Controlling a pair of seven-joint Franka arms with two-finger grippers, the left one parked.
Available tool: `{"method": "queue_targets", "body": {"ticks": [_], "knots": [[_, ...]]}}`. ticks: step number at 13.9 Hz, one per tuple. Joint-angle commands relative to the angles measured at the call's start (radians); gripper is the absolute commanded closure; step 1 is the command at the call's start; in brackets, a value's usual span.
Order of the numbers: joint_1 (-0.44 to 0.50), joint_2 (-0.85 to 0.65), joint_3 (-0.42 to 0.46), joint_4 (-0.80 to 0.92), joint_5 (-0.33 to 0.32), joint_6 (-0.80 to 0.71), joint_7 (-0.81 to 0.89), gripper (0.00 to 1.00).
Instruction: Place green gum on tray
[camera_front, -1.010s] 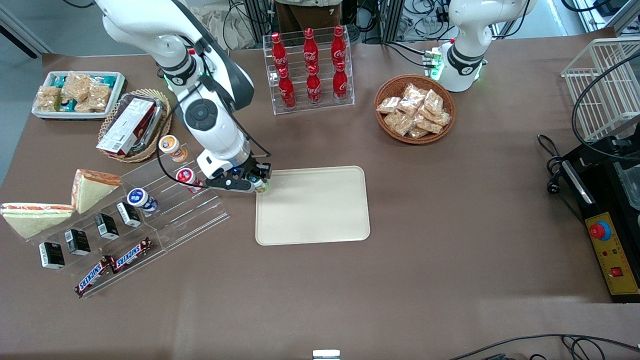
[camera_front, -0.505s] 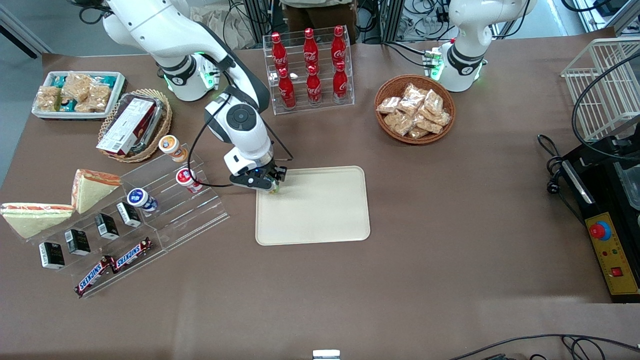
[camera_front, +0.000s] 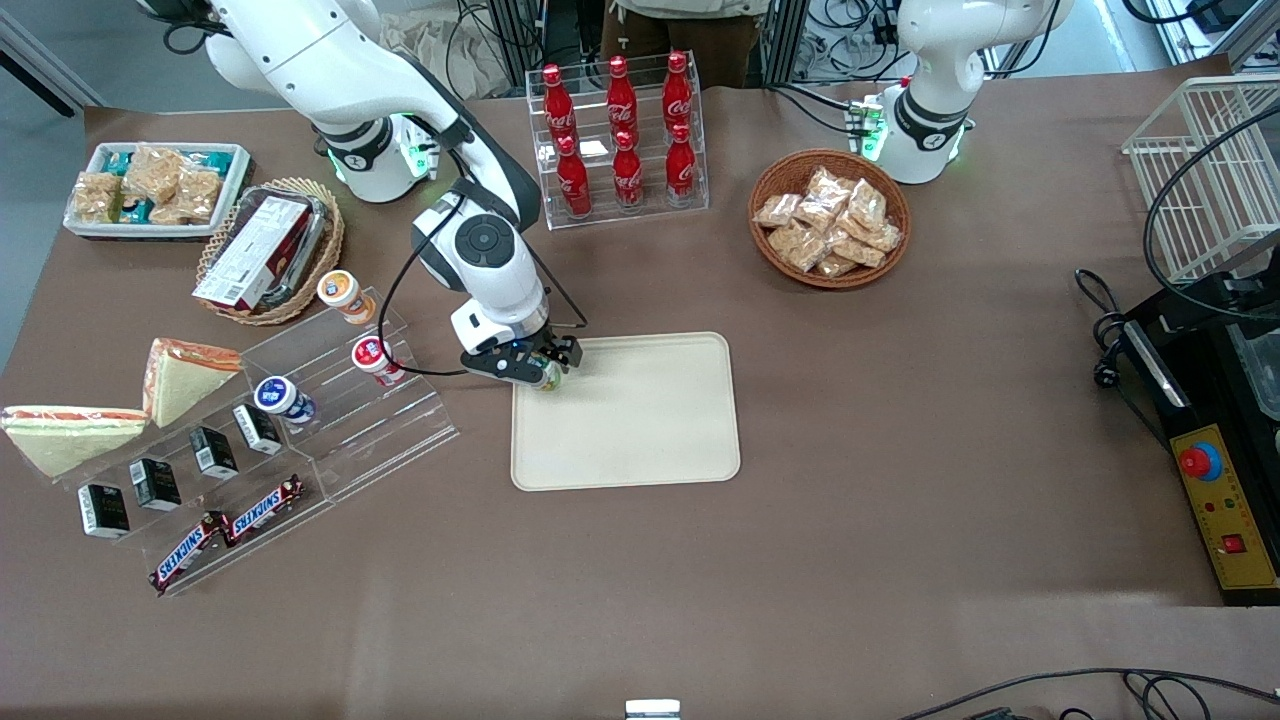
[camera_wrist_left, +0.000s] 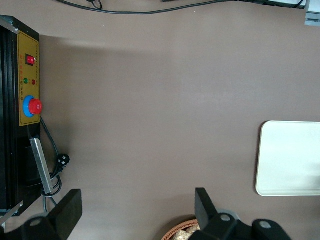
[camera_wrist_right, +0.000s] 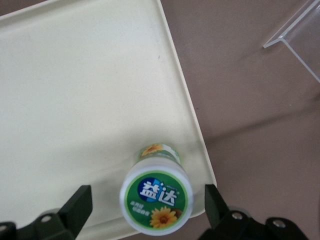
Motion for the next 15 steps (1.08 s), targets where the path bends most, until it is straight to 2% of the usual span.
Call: {"method": "queue_targets", "body": {"ticks": [1, 3, 4, 7, 10, 13, 15], "knots": [[-0.005, -0.005, 0.0, 0.006, -0.031, 0.011, 0.021, 0.0], [-0.009, -0.037, 0.0, 0.023, -0.033, -0.01, -0.001, 0.0], [-0.009, -0.071, 0.0, 0.038, -0.033, -0.067, -0.018, 0.0], [-0.012, -0.174, 0.003, 0.136, -0.019, -0.309, -0.159, 0.0], [-0.018, -0.28, -0.004, 0.31, -0.002, -0.644, -0.327, 0.0], [-0.125, -0.303, -0.005, 0.524, 0.087, -0.923, -0.581, 0.0], [-0.237, -0.364, -0.005, 0.527, 0.095, -0.928, -0.768, 0.0]]}}
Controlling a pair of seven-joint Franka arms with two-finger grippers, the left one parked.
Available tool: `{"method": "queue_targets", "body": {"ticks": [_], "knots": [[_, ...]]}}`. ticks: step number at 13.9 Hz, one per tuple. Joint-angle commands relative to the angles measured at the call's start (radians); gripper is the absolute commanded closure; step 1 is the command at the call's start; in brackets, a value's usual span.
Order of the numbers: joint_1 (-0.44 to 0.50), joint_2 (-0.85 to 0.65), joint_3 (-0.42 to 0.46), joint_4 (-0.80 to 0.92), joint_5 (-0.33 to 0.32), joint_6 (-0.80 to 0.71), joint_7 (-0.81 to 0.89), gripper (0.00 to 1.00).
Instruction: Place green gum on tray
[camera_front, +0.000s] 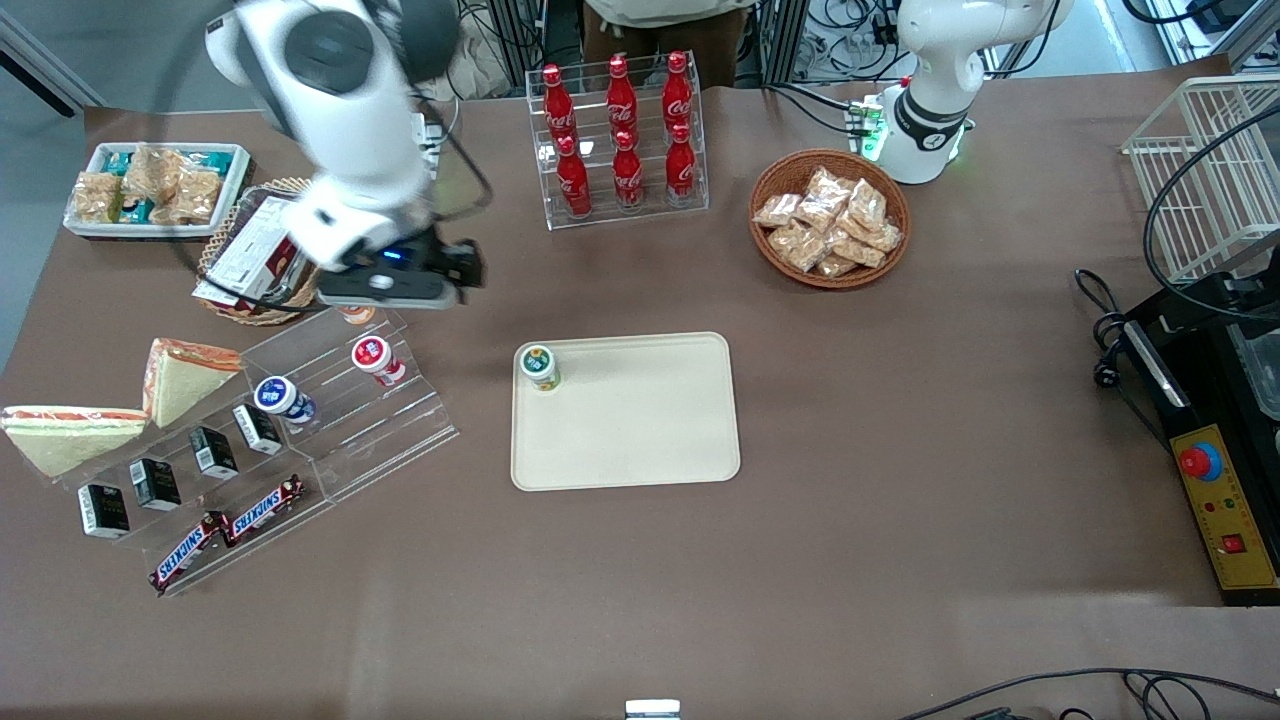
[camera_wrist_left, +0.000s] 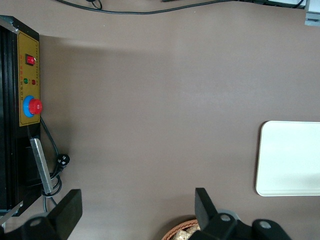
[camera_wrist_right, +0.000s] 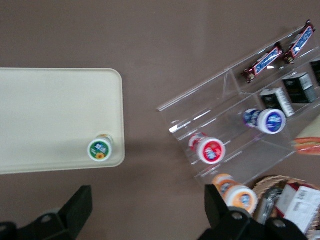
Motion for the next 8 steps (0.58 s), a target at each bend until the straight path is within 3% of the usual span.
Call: {"method": "queue_targets", "body": {"ticks": [1, 4, 6, 8], "knots": [[-0.141, -0.024, -0.013, 0.039, 0.034, -0.03, -0.27, 0.0], [-0.162, -0.051, -0.172, 0.039, 0.057, -0.039, -0.485, 0.0], [-0.16, -0.045, -0.278, 0.053, 0.139, -0.044, -0.616, 0.0], [-0.162, -0.042, -0.308, 0.059, 0.16, -0.05, -0.63, 0.0]]}}
